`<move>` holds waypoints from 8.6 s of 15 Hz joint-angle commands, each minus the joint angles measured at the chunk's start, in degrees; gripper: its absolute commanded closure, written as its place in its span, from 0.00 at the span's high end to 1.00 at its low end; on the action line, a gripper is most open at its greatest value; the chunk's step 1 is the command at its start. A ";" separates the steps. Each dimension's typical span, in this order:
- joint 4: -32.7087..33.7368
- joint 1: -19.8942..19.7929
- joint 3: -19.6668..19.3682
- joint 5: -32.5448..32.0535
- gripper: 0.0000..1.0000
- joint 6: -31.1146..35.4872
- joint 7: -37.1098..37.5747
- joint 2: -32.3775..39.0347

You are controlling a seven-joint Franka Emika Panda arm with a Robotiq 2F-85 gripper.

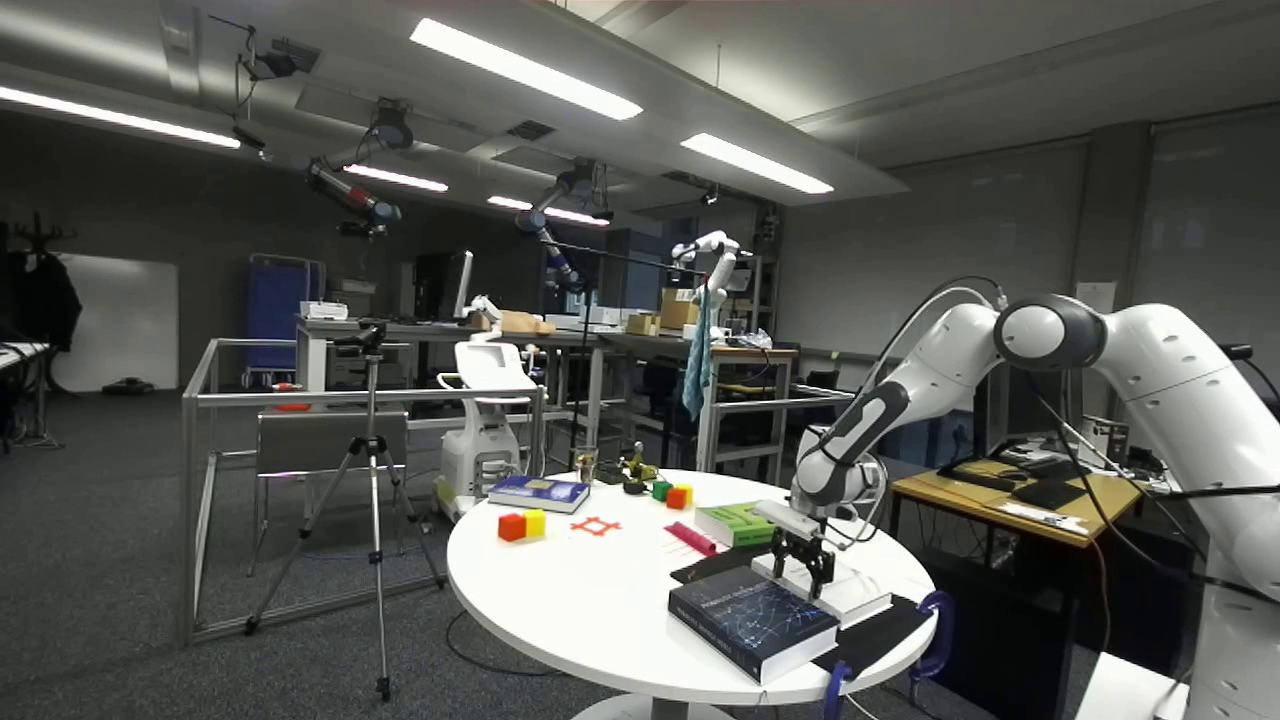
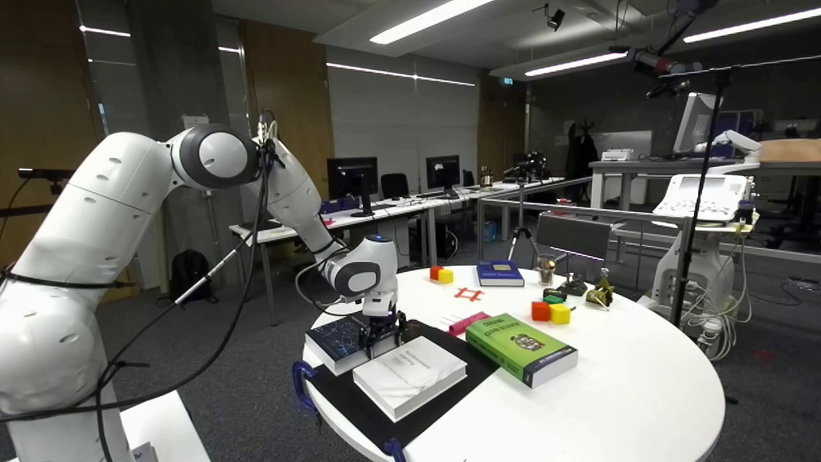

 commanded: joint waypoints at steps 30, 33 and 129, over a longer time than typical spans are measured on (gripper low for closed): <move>-0.44 -7.21 -4.31 3.15 1.00 -7.33 -16.55 -3.99; -0.47 -5.72 -3.58 3.16 1.00 -7.07 -15.95 -4.15; 6.58 -16.78 -6.64 11.42 1.00 -5.14 -13.48 4.87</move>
